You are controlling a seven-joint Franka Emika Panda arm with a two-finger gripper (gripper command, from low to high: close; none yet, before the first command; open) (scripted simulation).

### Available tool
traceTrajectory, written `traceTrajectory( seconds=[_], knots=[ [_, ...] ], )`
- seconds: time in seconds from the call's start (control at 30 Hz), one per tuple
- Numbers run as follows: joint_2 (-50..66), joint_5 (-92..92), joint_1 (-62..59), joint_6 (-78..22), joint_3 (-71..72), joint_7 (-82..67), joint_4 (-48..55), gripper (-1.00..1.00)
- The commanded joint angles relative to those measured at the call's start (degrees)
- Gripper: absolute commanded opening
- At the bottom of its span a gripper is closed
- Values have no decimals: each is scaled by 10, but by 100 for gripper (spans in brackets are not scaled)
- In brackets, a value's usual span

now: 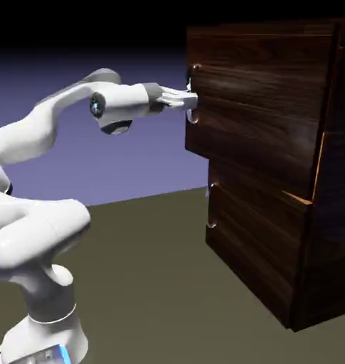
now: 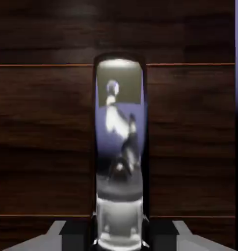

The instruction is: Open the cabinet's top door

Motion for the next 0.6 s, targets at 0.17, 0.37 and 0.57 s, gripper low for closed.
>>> traceTrajectory(
  seconds=[0.17,0.37,0.57],
  knots=[
    [-88,-5,19,-150,-68,0,-101,-100],
    [-101,-69,73,-271,-188,-61,-197,-100],
    [-101,-152,71,-381,-313,-103,-245,-100]
  ],
)
